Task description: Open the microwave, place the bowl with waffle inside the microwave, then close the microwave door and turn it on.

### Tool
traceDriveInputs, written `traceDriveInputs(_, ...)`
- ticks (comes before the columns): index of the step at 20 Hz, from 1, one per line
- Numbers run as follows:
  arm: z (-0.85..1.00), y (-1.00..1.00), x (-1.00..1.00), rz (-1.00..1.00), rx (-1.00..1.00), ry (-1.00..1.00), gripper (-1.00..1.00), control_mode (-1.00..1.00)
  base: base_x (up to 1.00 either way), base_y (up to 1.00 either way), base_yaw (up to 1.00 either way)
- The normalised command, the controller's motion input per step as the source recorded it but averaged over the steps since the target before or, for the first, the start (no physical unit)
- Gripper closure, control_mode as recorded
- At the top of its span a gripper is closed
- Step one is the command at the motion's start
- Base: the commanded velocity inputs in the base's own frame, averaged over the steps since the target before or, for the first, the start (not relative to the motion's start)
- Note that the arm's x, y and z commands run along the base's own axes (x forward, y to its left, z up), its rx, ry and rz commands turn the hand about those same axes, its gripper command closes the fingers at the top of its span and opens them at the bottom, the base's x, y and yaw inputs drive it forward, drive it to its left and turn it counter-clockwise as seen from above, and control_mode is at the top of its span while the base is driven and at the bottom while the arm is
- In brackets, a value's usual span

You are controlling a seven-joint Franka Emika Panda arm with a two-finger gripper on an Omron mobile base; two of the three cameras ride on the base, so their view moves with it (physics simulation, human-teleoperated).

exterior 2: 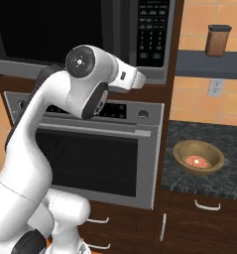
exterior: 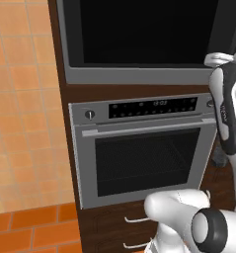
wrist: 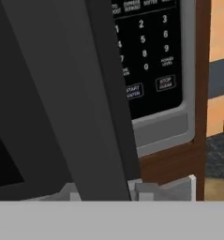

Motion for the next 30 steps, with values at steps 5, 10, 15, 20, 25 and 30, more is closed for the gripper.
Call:
traceDriveInputs(5, 0.10, 0.22, -1.00, -0.26, -0.04, 0.00, 1.00, -1.00, 0.00, 0.00, 0.00)
traceDriveInputs(10, 0.00, 0.39, -1.00, -0.12, -0.11, -0.07, 1.00, -1.00, 0.00, 0.00, 0.00)
traceDriveInputs(15, 0.00, 0.71, -1.00, -0.12, -0.16, -0.12, 1.00, -1.00, 0.00, 0.00, 0.00)
traceDriveInputs(20, 0.00, 0.84, -1.00, -0.11, -0.21, -0.11, 1.00, -1.00, 0.00, 0.00, 0.00)
traceDriveInputs(25, 0.00, 0.72, -0.43, -0.14, -0.19, 0.05, -1.00, -1.00, 0.00, 0.00, 0.00)
traceDriveInputs(30, -0.06, 0.06, -0.06, 0.00, -0.03, 0.00, -1.00, -1.00, 0.00, 0.00, 0.00)
